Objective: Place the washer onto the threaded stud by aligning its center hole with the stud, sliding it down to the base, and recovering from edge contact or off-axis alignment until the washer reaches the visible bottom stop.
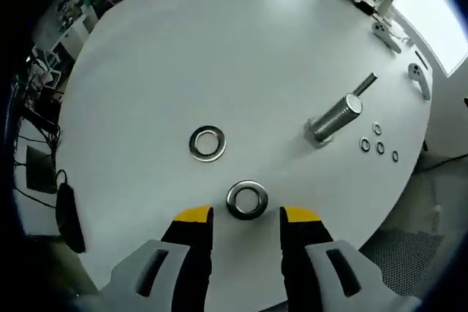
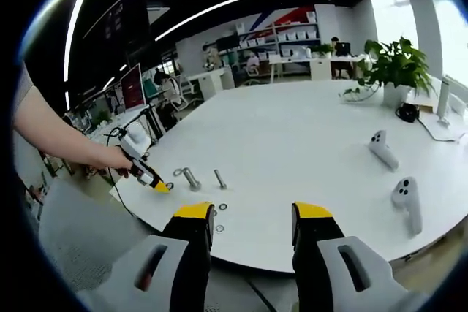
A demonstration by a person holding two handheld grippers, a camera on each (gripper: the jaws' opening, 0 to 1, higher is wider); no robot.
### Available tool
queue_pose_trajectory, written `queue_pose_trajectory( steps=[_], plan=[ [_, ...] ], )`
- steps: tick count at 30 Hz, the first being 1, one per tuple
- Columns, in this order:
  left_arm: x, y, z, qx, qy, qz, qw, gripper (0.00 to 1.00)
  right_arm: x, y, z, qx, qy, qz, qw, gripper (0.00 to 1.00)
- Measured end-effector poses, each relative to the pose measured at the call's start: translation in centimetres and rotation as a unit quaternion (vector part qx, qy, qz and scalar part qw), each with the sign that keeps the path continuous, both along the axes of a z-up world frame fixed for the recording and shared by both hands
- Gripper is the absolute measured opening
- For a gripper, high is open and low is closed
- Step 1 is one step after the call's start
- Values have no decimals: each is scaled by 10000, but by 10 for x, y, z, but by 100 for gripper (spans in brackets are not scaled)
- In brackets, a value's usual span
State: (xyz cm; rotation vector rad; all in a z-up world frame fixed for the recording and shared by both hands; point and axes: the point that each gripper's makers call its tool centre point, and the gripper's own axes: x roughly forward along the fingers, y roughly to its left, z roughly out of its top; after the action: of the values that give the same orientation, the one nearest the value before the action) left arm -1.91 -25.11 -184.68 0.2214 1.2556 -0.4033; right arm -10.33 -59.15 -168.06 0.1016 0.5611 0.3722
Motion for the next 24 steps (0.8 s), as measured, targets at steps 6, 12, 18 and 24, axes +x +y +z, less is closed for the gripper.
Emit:
queue_pose_trajectory(
  steps=[6, 12, 18, 24],
  plan=[
    [10, 3, -2, 89, -24, 24, 10000, 30, 0, -1, -1, -10, 13, -13, 10000, 44],
    [10, -1, -5, 359, -73, -439, 9984, 29, 0, -1, -1, -16, 21, -25, 10000, 44],
    [8, -2, -4, 395, 86, -458, 9981, 27, 0, 0, 0, -3, 2, 1, 10000, 43],
    [9, -3, -5, 441, 194, -669, 9966, 27, 1, 0, 1, 24, -15, -5, 10000, 43]
  ],
)
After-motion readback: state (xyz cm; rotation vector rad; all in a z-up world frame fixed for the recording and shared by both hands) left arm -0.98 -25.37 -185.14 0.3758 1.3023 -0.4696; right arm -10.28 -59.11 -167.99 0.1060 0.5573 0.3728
